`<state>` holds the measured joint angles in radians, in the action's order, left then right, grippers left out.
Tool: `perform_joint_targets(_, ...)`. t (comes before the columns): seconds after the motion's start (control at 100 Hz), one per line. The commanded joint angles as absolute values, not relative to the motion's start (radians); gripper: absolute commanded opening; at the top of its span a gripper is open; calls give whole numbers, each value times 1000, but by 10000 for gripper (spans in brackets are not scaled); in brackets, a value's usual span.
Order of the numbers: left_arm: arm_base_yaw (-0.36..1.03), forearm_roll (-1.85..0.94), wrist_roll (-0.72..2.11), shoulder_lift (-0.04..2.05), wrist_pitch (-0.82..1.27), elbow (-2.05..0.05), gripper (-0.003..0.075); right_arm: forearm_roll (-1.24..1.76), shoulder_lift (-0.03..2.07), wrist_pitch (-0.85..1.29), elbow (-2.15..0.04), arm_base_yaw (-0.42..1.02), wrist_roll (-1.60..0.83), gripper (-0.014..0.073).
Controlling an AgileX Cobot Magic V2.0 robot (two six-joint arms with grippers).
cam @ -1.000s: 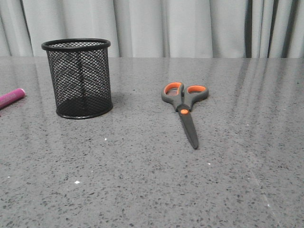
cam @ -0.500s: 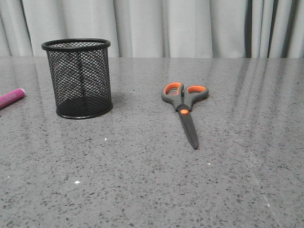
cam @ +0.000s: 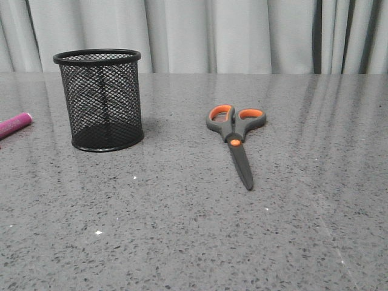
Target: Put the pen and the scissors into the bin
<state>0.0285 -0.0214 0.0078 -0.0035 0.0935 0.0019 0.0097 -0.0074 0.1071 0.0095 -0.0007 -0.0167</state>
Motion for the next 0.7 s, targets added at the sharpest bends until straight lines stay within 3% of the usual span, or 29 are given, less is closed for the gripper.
perform_joint_targets(0.0,37,-29,0,-30,21,24,-22,0,-28,18,27,-8,-25,-76)
perform_joint_targets(0.69,37,-29,0,-30,21,24,-21,32,-28,11,27,-8,-23,-75)
